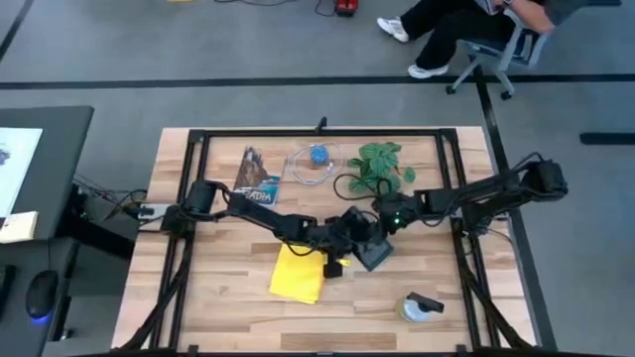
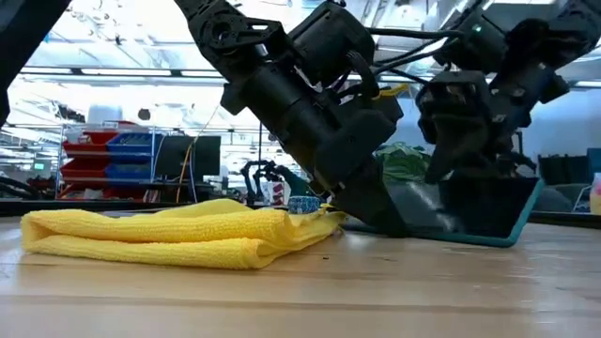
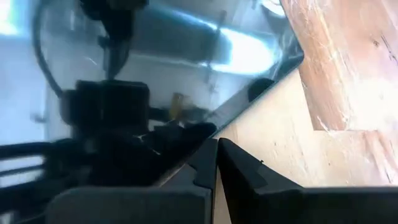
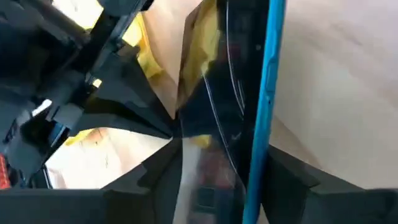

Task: Clean tablet
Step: Spray the front of the tablet using the cleaning bottle

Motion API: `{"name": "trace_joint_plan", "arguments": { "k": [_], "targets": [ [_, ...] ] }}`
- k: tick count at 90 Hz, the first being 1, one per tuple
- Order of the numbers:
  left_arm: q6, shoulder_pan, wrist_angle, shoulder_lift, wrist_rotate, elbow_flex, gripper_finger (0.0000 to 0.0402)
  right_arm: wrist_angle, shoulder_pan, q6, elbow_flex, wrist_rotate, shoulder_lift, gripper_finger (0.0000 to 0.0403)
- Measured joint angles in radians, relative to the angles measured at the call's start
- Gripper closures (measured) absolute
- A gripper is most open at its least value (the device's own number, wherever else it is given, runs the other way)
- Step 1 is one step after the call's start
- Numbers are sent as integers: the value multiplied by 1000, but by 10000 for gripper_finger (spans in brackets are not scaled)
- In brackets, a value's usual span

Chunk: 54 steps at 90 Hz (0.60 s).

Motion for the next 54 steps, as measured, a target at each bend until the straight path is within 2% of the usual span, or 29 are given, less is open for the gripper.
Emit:
{"name": "trace_joint_plan", "arguments": {
  "k": [9,24,30,45,54],
  "targets": [
    [0,0,1,0,-9,0,402,26,-1,-12,-2,3,39,293],
    [2,-14,-45,-36,-82,1,402,76,3,-35,5,52,22,384],
    [3,-18,-111,-71,-113,-3,402,62,13,-36,1,99,-9,388],
    [-6,-44,-269,-189,-214,-4,402,-10,77,-63,-5,305,-139,389],
    [-9,-76,-275,-254,-262,-40,402,-34,148,-85,-5,445,-236,389]
  ]
}}
